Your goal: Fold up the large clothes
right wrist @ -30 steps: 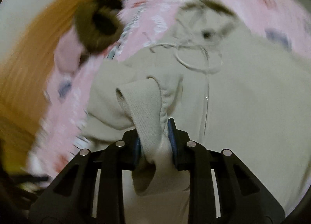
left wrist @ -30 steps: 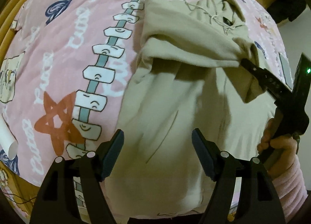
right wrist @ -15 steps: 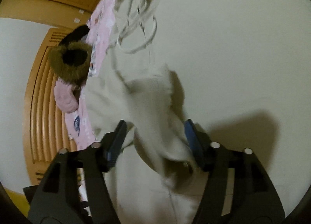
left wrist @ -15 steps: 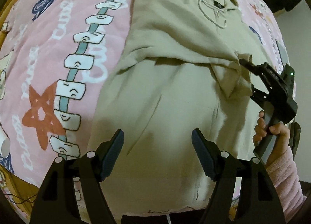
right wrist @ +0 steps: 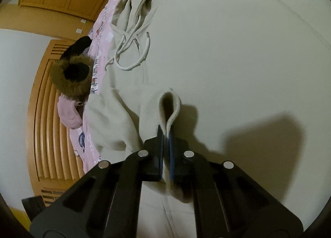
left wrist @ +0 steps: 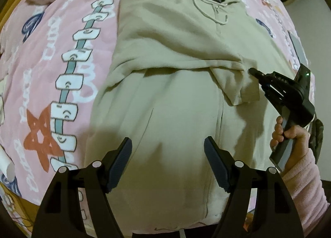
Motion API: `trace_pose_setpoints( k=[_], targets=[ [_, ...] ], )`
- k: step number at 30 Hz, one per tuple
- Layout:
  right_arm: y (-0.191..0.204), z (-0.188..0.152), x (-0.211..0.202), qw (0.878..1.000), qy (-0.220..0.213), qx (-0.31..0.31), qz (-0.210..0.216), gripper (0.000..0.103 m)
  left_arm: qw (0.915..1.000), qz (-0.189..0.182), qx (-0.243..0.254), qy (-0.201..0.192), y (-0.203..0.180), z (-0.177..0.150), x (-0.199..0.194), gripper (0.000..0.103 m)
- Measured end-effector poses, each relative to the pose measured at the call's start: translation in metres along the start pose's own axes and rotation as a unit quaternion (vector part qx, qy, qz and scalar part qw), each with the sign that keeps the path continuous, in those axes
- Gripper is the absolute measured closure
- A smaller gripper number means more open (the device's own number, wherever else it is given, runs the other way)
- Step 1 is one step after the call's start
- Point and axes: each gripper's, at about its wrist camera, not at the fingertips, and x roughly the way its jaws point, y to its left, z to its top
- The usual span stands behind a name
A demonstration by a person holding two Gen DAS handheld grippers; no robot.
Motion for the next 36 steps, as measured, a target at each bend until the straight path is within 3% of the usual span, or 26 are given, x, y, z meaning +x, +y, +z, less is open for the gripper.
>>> trace_pose_setpoints(
  k=[5, 10, 12, 15, 20, 28, 36],
  targets=[
    [0.021, 0.015, -0.040, 0.999, -0.037, -0.033, 0.007, 0.099, 0.9997, 0.018, 0.013, -0.009, -0.009, 0.017, 0.010, 0.030],
    [0.043, 0.040, -0.095, 0.994, -0.088, -0.070, 0.015, 0.099, 0.9967, 0.076, 0.024, -0.015, -0.015, 0.048, 0.042, 0.030],
    [0.042, 0.049, -0.113, 0.992, -0.103, -0.073, 0.014, 0.099, 0.9965, 0.081, 0.012, -0.016, -0.013, 0.059, 0.048, 0.030],
    [0.029, 0.063, -0.136, 0.990, -0.126, -0.067, -0.001, 0.099, 0.9969, 0.075, 0.000, -0.024, -0.014, 0.067, 0.045, 0.030],
    [-0.009, 0.073, -0.163, 0.989, -0.141, -0.032, -0.019, 0.099, 0.9962, 0.076, 0.027, -0.033, -0.033, 0.068, 0.037, 0.030],
    [-0.070, 0.040, -0.199, 0.984, -0.162, 0.052, -0.057, 0.099, 0.9937, 0.086, 0.061, -0.039, -0.061, 0.073, 0.040, 0.029],
    [-0.121, 0.029, -0.178, 0.982, -0.130, 0.058, -0.125, 0.099, 0.9898, 0.117, 0.076, -0.030, -0.066, 0.093, 0.072, 0.028]
  ],
)
